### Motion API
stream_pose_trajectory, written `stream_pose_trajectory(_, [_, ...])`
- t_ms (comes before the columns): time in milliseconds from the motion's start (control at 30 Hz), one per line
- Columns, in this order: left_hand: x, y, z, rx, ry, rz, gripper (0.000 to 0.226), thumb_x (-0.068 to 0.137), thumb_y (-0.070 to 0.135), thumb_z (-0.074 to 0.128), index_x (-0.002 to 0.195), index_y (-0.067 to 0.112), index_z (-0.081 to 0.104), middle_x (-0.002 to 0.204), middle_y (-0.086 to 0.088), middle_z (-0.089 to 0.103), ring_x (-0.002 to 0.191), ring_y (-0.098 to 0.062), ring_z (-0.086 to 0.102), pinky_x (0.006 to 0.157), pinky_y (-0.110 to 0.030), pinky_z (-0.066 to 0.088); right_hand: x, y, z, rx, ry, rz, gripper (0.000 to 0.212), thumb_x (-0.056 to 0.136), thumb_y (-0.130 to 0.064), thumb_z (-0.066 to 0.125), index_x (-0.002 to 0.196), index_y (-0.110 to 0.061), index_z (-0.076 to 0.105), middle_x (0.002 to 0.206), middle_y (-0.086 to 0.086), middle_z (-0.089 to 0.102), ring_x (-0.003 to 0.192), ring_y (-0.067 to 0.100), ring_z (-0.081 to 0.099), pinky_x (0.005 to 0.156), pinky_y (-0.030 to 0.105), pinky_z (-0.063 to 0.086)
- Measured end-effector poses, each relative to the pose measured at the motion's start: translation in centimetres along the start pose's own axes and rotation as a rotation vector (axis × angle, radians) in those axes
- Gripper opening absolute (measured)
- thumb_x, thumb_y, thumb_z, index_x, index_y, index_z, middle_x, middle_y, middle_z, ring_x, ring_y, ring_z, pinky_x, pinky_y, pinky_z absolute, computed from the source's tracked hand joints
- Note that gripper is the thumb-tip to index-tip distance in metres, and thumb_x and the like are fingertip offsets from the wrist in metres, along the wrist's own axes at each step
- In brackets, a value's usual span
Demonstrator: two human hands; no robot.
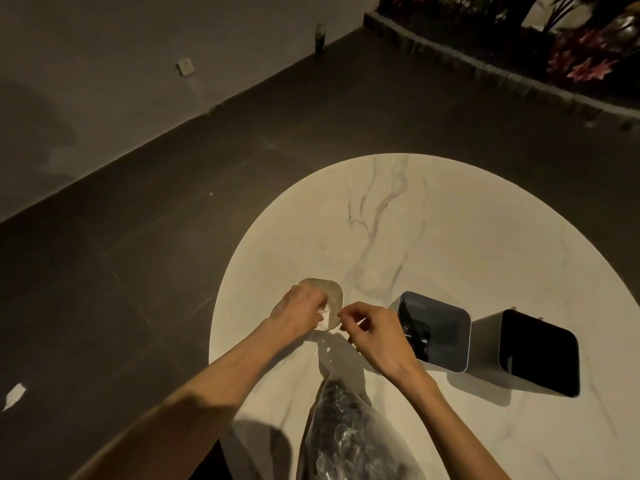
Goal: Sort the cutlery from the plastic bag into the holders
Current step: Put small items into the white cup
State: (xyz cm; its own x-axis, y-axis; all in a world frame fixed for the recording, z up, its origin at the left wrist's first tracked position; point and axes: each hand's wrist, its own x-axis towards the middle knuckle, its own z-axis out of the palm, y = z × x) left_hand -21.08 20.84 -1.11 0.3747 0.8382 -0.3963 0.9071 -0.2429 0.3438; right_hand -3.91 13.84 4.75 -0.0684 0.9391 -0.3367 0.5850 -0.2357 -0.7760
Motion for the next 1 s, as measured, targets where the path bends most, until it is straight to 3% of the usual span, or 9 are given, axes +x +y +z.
stream_pose_trajectory(100, [2.1, -0.7, 1.5, 0.062, -0.093, 0.045, 0.015, 0.068, 0.012, 0.073, 0.077, 0.017, 0.063, 0.085, -0.002, 0.063, 0.076, -0.026, 0.064, 0.063, -0.035, 0.056, -0.2, 0.2, 0.0, -0.004, -0.001, -0.014, 0.019, 0.099, -0.027, 0.056, 0.101, -0.022, 0.075, 0.086, -0.012, 0.072, 0.073, 0.002, 0.067, 0.067, 0.011, 0.05])
stream_pose_trajectory(233, [1.9, 1.2, 0.1, 0.174, -0.087, 0.051, 0.012, 0.08, 0.006, 0.068, 0.09, 0.013, 0.067, 0.092, -0.009, 0.067, 0.088, -0.028, 0.065, 0.067, -0.031, 0.047, -0.3, 0.5, -0.2, 0.009, -0.002, -0.019, 0.019, 0.099, -0.028, 0.056, 0.101, -0.023, 0.075, 0.086, -0.013, 0.072, 0.075, 0.002, 0.067, 0.067, 0.011, 0.05])
stream_pose_trajectory(333, [2.0, 1.4, -0.3, 0.206, -0.064, 0.047, 0.023, 0.081, 0.004, 0.068, 0.079, 0.02, 0.052, 0.082, -0.004, 0.057, 0.085, -0.024, 0.062, 0.065, -0.028, 0.038, -0.3, 0.9, -0.4, 0.025, 0.007, -0.016, 0.02, 0.099, -0.03, 0.056, 0.102, -0.023, 0.075, 0.085, -0.013, 0.073, 0.075, 0.001, 0.067, 0.067, 0.011, 0.049])
stream_pose_trajectory(500, [1.9, 1.4, -0.3, 0.236, -0.064, 0.014, 0.015, 0.085, 0.022, 0.073, 0.094, 0.011, 0.066, 0.094, -0.013, 0.068, 0.09, -0.034, 0.067, 0.07, -0.035, 0.053, -0.5, 1.3, -0.4, 0.033, -0.003, -0.002, 0.02, 0.099, -0.031, 0.056, 0.103, -0.025, 0.074, 0.085, -0.014, 0.072, 0.075, 0.002, 0.067, 0.068, 0.014, 0.052])
stream_pose_trajectory(667, [2.0, 0.3, -0.3, 0.019, -0.032, 0.05, 0.03, 0.079, 0.01, 0.07, 0.107, 0.019, 0.065, 0.091, -0.008, 0.068, 0.086, -0.032, 0.067, 0.066, -0.036, 0.053, -0.4, 1.6, -0.5, 0.039, 0.001, 0.005, 0.019, 0.099, -0.031, 0.056, 0.101, -0.025, 0.075, 0.082, -0.014, 0.072, 0.073, 0.004, 0.068, 0.069, 0.022, 0.057])
stream_pose_trajectory(800, [1.1, 0.7, -1.1, -0.313, -0.018, 0.038, 0.038, 0.078, -0.009, 0.055, 0.105, 0.01, 0.074, 0.097, -0.003, 0.075, 0.087, -0.007, 0.065, 0.085, -0.029, 0.055, -0.5, 1.3, -0.5, 0.046, 0.005, 0.0, 0.019, 0.098, -0.03, 0.057, 0.101, -0.025, 0.075, 0.083, -0.016, 0.072, 0.075, 0.003, 0.068, 0.07, 0.022, 0.057])
stream_pose_trajectory(867, [0.9, 0.7, -1.3, -0.353, -0.015, 0.059, 0.041, 0.074, -0.013, 0.05, 0.094, 0.013, 0.075, 0.094, 0.002, 0.075, 0.083, 0.001, 0.063, 0.084, -0.028, 0.055, -0.5, 1.2, -0.5, 0.053, 0.005, 0.001, 0.019, 0.098, -0.03, 0.057, 0.102, -0.025, 0.075, 0.083, -0.014, 0.072, 0.075, 0.003, 0.068, 0.07, 0.023, 0.057])
stream_pose_trajectory(933, [1.1, 0.1, -0.9, -0.289, -0.027, 0.075, 0.041, 0.071, -0.01, 0.053, 0.087, 0.022, 0.071, 0.091, 0.008, 0.073, 0.084, -0.003, 0.065, 0.08, -0.031, 0.057, -0.6, 1.3, -0.6, 0.058, 0.007, 0.004, 0.019, 0.098, -0.03, 0.057, 0.102, -0.025, 0.075, 0.084, -0.014, 0.073, 0.075, 0.004, 0.068, 0.07, 0.024, 0.058])
stream_pose_trajectory(1000, [1.2, -0.3, -0.4, -0.171, -0.035, 0.032, 0.03, 0.074, -0.003, 0.06, 0.093, 0.017, 0.072, 0.099, 0.001, 0.073, 0.091, -0.018, 0.069, 0.077, -0.036, 0.058, -0.6, 1.4, -0.7, 0.064, 0.01, 0.008, 0.019, 0.098, -0.029, 0.057, 0.101, -0.025, 0.075, 0.084, -0.013, 0.073, 0.074, 0.004, 0.068, 0.07, 0.025, 0.058])
